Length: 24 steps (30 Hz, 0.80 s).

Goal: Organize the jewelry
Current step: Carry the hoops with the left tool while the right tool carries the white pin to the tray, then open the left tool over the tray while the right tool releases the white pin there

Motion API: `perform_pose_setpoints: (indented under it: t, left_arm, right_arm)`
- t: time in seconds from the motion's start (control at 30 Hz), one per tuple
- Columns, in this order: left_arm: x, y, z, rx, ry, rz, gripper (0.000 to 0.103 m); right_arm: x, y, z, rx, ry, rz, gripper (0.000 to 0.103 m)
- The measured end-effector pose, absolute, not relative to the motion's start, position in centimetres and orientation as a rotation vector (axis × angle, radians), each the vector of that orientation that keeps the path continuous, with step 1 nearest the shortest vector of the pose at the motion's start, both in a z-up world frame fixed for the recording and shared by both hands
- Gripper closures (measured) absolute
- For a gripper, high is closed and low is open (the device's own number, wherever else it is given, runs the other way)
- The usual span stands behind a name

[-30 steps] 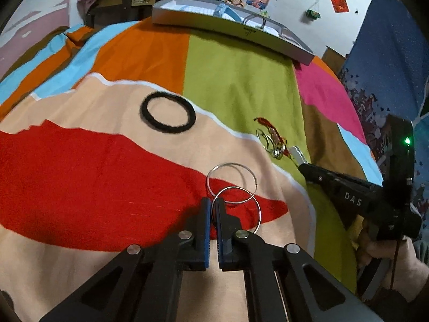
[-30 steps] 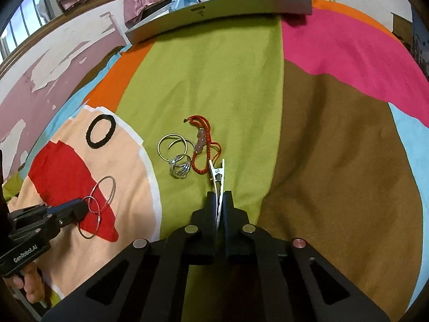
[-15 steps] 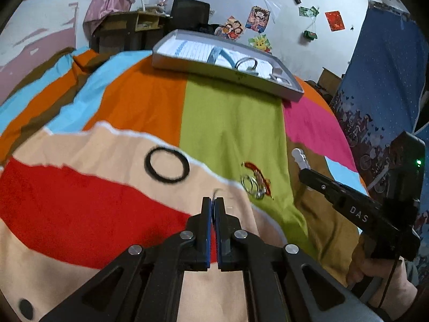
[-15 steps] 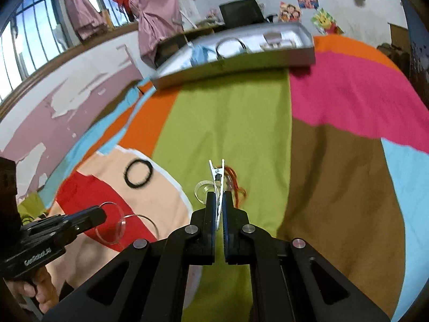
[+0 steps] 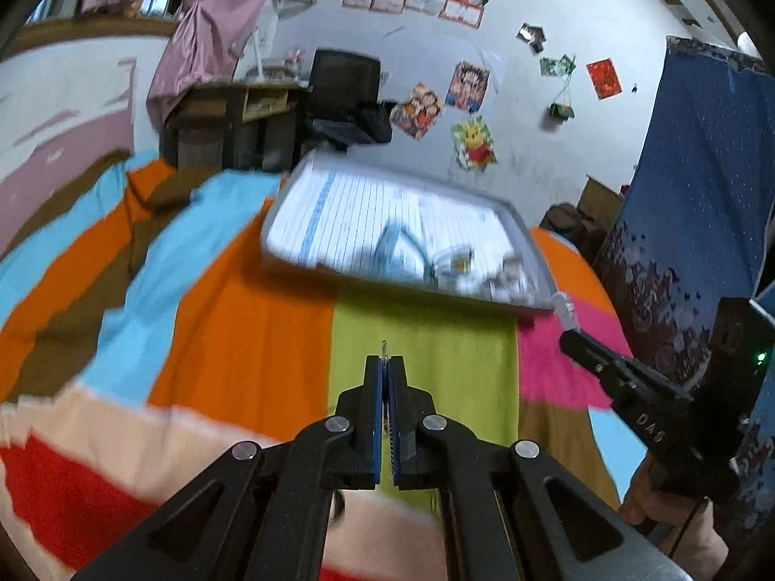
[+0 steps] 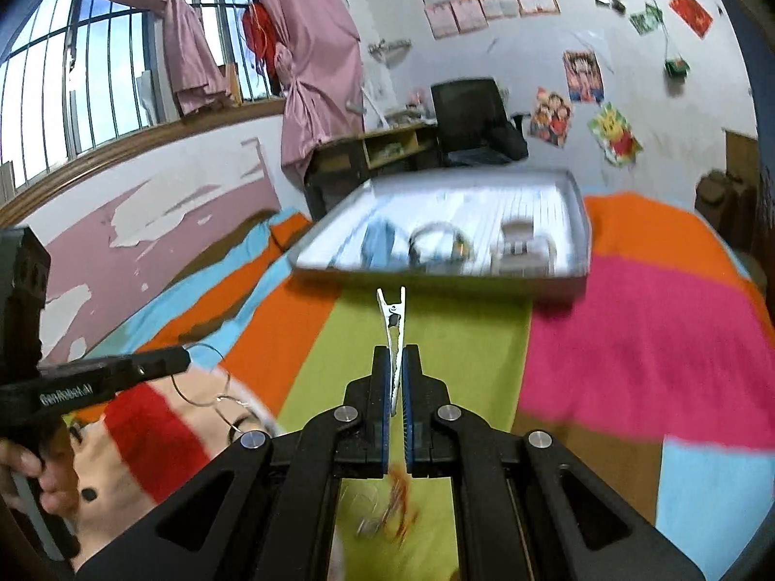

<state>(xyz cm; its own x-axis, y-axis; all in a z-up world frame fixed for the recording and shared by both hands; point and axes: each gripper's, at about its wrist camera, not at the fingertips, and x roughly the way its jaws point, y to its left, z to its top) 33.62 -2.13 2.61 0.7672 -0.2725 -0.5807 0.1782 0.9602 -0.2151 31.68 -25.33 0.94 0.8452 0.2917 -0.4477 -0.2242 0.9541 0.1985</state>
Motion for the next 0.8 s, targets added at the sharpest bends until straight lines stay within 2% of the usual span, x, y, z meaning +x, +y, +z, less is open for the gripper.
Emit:
perform_pose_setpoints:
  t: [0.3, 0.53, 0.8]
  left_arm:
    - [43.7, -3.1, 5.2, -0.203, 0.541, -0.218, 0.100]
    - [49.4, -3.1, 1.9, -0.218, 0.567, -0.150, 0.100]
    - [51.2, -2.3, -1.1, -0.325, 0.634, -0.179, 0.100]
  right_arm:
    - [41.0, -25.4, 1.9, 0.160, 0.449, 0.285, 0.098]
    - [44.4, -25.5, -0.9, 0.185, 0.474, 0.261, 0.098]
    - [46.0, -25.6, -2.9, 0.181, 0.516, 0.224, 0.098]
